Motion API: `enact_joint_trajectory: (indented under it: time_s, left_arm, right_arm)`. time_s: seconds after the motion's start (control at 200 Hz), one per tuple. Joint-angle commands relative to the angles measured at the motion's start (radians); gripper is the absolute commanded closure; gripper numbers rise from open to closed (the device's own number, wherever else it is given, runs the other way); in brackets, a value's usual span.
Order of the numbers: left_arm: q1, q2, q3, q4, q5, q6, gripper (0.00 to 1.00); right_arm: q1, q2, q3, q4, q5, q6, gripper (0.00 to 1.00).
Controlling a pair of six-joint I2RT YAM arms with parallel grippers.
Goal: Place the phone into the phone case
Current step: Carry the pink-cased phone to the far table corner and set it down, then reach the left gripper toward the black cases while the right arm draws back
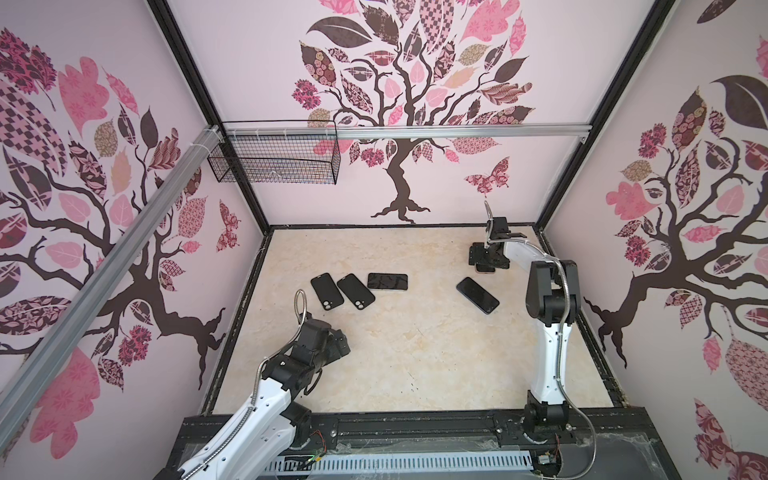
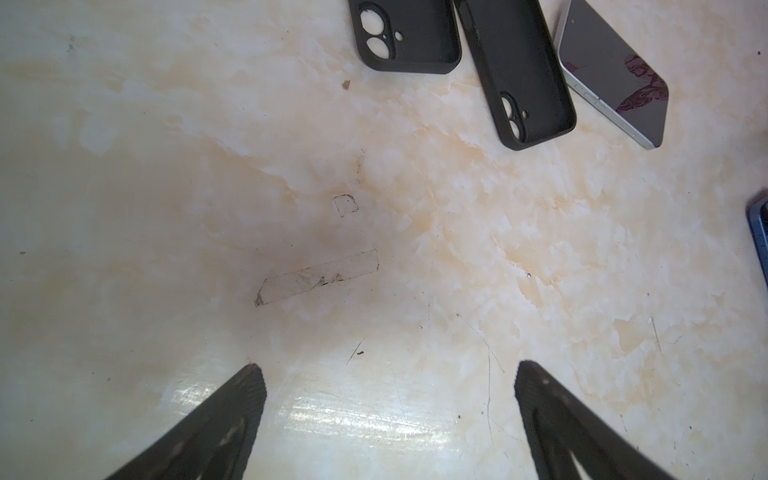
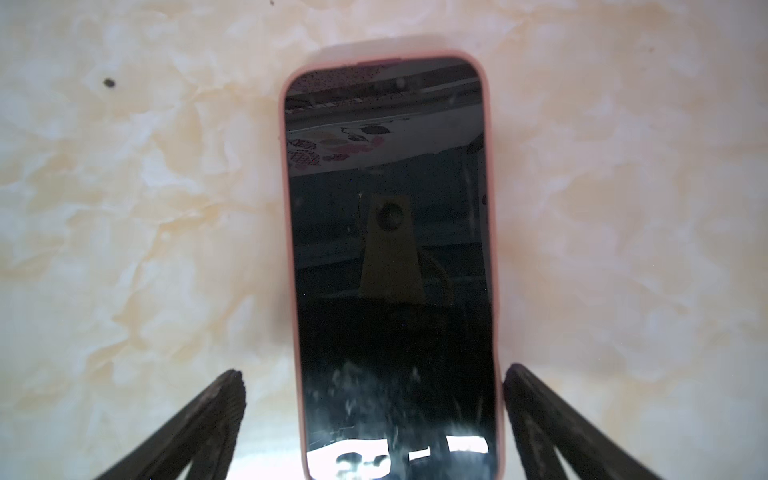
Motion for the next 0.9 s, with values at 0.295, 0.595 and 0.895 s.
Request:
enact_joint_trajectory:
  time_s: [0.295, 0.595, 0.895]
  left_arm:
    - [0.009, 0.177, 0.145, 0.122, -0.008, 0.067, 0.03]
    - [0.022, 0.389, 0.252, 0.186, 0.009, 0.092, 0.07]
    - [0.031, 0.541, 0.337, 0.233, -0.001, 0.099, 0.16]
  right_arm:
    - [0.039, -0.513, -0.451, 0.193, -0.135, 0.076, 0.0]
    - [0.223, -0.831, -0.822, 0.36, -0.117, 0.103, 0.0]
    - [0.317, -1.068, -1.04, 0.439, -0.164, 0.111, 0.0]
